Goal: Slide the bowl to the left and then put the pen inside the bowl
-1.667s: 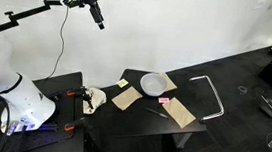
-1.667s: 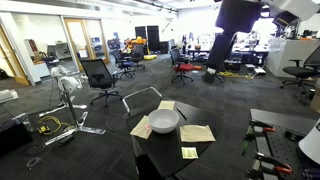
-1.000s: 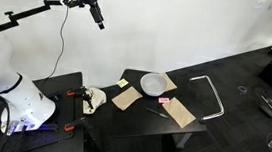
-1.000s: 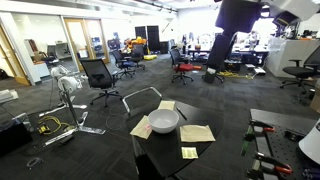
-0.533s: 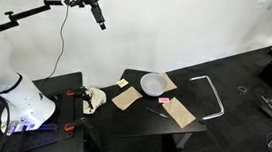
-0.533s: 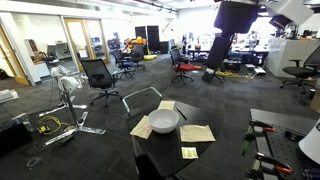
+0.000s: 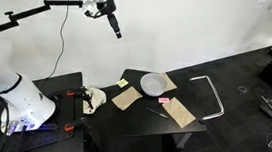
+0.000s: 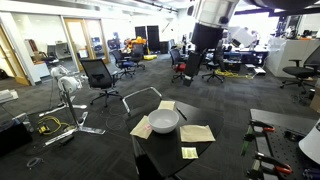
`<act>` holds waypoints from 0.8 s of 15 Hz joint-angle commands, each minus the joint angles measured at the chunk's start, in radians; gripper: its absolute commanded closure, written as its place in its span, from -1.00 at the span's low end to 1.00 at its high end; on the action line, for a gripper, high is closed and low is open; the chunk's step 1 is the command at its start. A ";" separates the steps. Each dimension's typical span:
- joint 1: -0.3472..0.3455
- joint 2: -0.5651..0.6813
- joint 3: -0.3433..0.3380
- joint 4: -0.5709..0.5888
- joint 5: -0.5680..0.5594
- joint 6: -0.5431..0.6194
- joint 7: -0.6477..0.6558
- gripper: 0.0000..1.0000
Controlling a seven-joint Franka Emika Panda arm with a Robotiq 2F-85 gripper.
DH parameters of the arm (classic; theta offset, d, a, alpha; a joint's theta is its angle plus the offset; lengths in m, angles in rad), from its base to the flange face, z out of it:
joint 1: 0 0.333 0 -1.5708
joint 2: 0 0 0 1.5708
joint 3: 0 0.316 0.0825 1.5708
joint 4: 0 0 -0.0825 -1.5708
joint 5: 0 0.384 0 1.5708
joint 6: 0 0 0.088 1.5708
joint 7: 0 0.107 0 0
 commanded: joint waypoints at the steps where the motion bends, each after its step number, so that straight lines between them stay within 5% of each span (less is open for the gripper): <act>1: -0.023 0.129 -0.055 0.077 -0.052 0.035 -0.083 -1.00; 7: -0.013 0.310 -0.142 0.181 -0.063 0.028 -0.249 -1.00; 12: -0.005 0.438 -0.169 0.243 -0.125 0.099 -0.241 -1.00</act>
